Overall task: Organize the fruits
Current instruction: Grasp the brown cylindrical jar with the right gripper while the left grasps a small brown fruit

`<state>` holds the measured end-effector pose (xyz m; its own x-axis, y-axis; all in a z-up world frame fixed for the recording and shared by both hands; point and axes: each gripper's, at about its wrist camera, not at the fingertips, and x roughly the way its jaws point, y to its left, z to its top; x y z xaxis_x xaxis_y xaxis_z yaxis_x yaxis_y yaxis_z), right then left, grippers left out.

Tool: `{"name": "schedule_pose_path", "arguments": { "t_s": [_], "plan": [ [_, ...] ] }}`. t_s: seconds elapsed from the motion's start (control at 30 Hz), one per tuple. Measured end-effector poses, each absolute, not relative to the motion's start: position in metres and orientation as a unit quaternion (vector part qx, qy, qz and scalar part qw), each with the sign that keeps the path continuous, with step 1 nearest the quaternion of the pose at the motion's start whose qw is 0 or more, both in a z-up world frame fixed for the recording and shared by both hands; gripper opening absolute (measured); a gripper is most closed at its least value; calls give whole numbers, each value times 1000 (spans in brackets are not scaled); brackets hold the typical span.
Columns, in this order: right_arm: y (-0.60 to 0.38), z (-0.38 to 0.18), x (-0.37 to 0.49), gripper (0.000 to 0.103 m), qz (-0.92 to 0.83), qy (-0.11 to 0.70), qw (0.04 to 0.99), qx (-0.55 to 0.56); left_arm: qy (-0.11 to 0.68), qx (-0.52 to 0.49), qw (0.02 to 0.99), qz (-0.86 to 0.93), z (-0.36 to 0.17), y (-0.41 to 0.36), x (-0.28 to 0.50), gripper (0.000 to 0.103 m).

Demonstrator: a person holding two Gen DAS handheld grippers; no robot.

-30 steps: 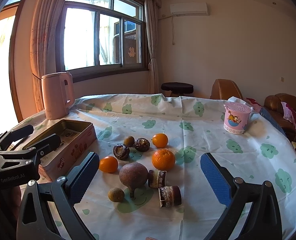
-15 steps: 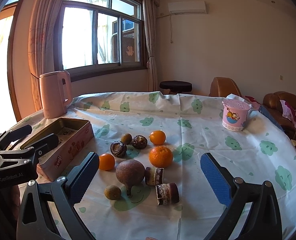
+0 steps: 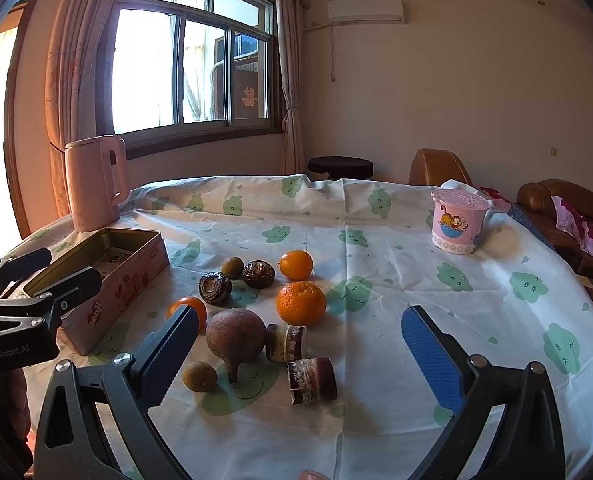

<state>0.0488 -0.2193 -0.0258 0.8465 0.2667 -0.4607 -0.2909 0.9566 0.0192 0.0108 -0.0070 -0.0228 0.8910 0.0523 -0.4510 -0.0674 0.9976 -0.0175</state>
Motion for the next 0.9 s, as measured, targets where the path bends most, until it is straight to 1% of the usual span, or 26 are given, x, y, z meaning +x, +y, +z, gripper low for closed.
{"name": "schedule_pose_path", "arguments": {
  "t_s": [0.17, 0.27, 0.37, 0.4, 0.43, 0.47, 0.5, 0.53, 0.67, 0.7, 0.73, 0.77, 0.8, 0.9],
  "plan": [
    [-226, -43, 59, 102, 128, 256, 957, -46, 252, -9, 968, 15, -35, -16, 18, 103],
    [-230, -50, 64, 102, 137, 271, 952, -46, 271, -22, 962, -6, -43, -20, 24, 103],
    [-229, -50, 64, 101, 141, 271, 950, -58, 282, -21, 959, -17, -48, -27, 26, 99],
    [-228, -52, 65, 96, 137, 276, 949, -70, 283, -18, 959, -18, -49, -29, 27, 96],
    [-228, -54, 66, 87, 139, 283, 946, -74, 284, -17, 958, -22, -49, -31, 26, 95],
    [-229, -57, 68, 82, 148, 293, 942, -71, 285, -17, 958, -26, -49, -32, 26, 95],
    [-231, -59, 70, 75, 155, 301, 938, -67, 287, -17, 957, -28, -50, -33, 27, 94],
    [-231, -61, 72, 72, 162, 309, 935, -65, 289, -16, 957, -31, -50, -34, 27, 91],
    [-224, -66, 74, 70, 188, 326, 923, -79, 295, -13, 955, -41, -51, -37, 28, 87],
    [-222, -68, 75, 60, 193, 332, 919, -85, 296, -11, 954, -44, -51, -38, 28, 83],
    [-220, -72, 78, 44, 199, 345, 913, -88, 300, -10, 953, -49, -51, -40, 29, 80],
    [-220, -76, 82, 37, 204, 361, 906, -85, 302, -10, 952, -54, -51, -41, 29, 79],
    [-220, -79, 85, 33, 207, 373, 901, -80, 304, -11, 951, -58, -52, -43, 30, 79],
    [-224, -77, 84, 32, 218, 365, 903, -68, 310, -9, 948, -70, -52, -50, 32, 78]
  ]
}}
